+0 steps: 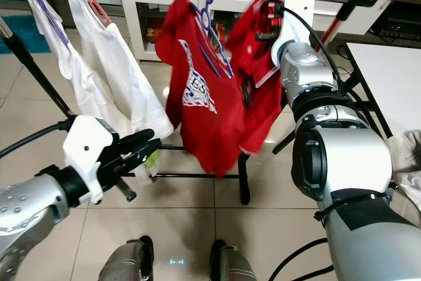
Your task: Hang hanger
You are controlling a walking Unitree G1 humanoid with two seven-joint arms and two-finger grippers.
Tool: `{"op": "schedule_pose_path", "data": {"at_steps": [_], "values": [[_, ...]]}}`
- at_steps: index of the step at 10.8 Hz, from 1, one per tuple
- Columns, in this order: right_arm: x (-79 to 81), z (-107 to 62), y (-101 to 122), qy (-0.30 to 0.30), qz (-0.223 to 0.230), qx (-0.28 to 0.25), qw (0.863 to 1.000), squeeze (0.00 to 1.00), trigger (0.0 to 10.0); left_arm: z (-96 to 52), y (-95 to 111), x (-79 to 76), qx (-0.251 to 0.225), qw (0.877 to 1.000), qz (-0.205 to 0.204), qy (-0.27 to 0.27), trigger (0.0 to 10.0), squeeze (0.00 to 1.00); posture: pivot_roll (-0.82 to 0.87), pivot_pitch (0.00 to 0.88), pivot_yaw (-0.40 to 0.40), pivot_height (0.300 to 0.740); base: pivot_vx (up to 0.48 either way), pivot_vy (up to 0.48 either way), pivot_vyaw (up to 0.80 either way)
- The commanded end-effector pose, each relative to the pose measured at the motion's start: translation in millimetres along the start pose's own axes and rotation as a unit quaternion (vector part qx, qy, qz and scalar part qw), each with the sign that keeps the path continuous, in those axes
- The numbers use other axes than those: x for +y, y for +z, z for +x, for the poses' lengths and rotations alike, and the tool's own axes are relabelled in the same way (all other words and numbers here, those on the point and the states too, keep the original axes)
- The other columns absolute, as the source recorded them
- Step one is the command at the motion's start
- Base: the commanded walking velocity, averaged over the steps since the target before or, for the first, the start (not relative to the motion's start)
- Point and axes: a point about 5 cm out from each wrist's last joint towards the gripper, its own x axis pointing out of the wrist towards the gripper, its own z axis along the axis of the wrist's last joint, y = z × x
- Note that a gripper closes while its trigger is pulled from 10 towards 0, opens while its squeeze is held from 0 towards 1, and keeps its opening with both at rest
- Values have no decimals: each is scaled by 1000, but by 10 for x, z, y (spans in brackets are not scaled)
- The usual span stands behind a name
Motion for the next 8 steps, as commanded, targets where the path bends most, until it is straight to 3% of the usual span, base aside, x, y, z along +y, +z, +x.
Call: {"op": "schedule_pose_path", "data": {"at_steps": [1, 4, 6, 7, 8], "values": [[-5, -1, -60, -3, 0, 21, 1000, 0, 10000, -37, 4, -42, 2, 1000, -2, -9, 10000, 0, 267, 267, -99, 740, 0, 0, 0], [-141, -17, -153, -38, 17, 41, 998, 0, 10000, -35, 15, -52, 5, 1000, -3, -12, 10000, 0, 273, 267, -107, 740, 0, 0, 0], [-354, -43, -88, -72, 30, 17, 997, 0, 10000, -44, 38, -31, 1, 1000, -2, -9, 10000, 0, 273, 263, -104, 740, 0, 0, 0], [-360, -43, -68, -65, 39, 10, 997, 1000, 10000, -39, 43, -28, -1, 1000, -3, -11, 10000, 0, 271, 260, -101, 740, 0, 0, 0], [-338, -40, -55, -48, 46, 3, 998, 1000, 10000, -14, 61, -44, -9, 1000, -9, -17, 10000, 0, 268, 253, -97, 740, 0, 0, 0]]}}
